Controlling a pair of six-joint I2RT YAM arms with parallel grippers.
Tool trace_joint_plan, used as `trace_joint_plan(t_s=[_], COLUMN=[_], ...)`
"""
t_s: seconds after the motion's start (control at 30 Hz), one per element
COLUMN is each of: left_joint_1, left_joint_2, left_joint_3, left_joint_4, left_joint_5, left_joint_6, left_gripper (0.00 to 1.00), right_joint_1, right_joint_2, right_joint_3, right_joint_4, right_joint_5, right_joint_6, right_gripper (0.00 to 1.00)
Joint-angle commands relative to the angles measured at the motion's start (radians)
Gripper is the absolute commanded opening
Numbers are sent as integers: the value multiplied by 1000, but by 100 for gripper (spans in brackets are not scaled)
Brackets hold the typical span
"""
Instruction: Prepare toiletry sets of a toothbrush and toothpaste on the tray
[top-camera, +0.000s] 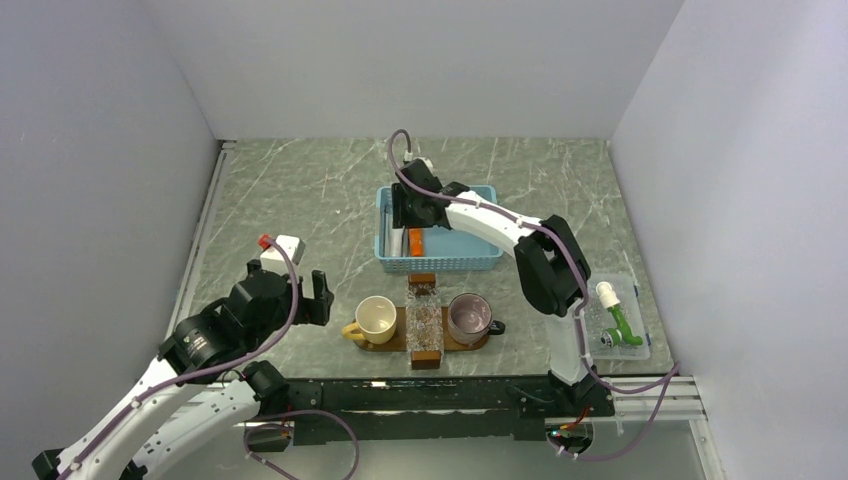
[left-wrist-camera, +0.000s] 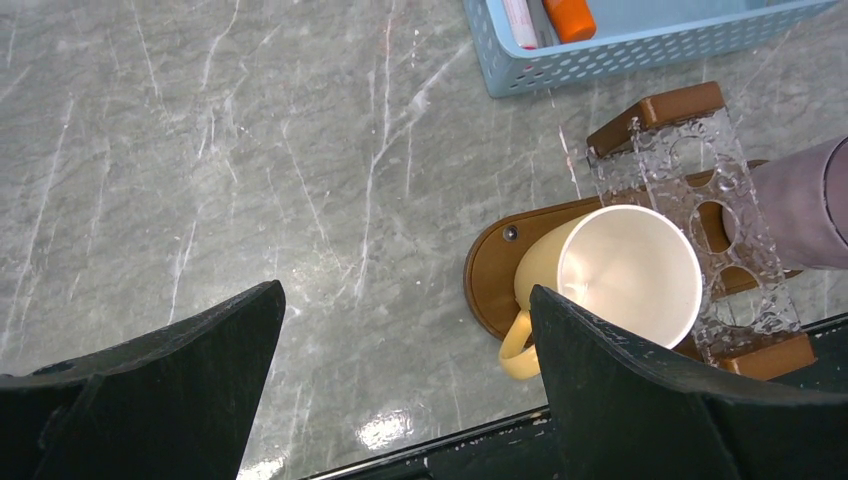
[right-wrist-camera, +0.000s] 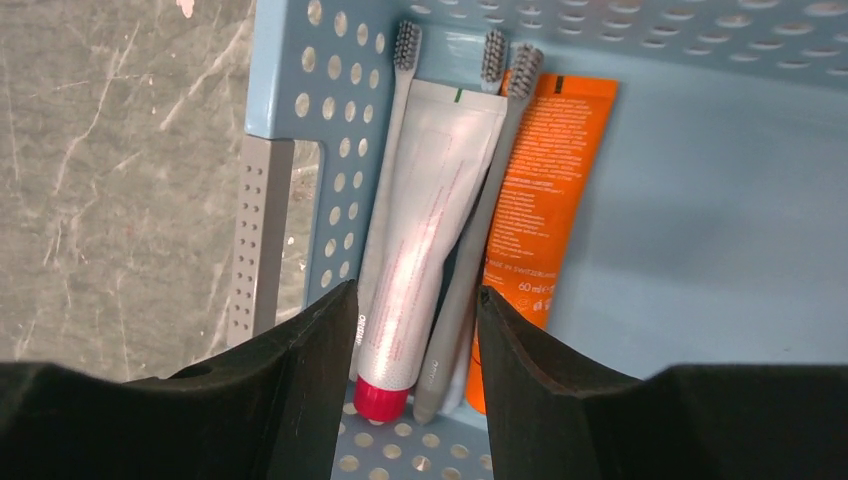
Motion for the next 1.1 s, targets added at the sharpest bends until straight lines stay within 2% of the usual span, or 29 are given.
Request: trace_joint_plan(t_s=[0.0, 0.5, 0.7, 1.07], left_joint_1=[-4, -3, -4, -4], left_joint_2=[-31, -35, -15, -12], left_joint_3=[16, 18, 21, 22], left_joint_4=[20, 19, 14, 16], left_joint_5=[-29, -33, -31, -31], left_joint_6=[-11, -9, -7, -5], left_gripper=[99, 99, 99, 99], right_joint_1=[0, 1, 2, 0], right_joint_2=[31, 124, 143, 126], right_joint_3=[-10, -23, -24, -41], right_joint_4=[67, 135, 149, 156], right_joint_5=[-50, -90, -103, -85], right_joint_6=[81, 162, 174, 165], right_gripper=[49, 49, 45, 16])
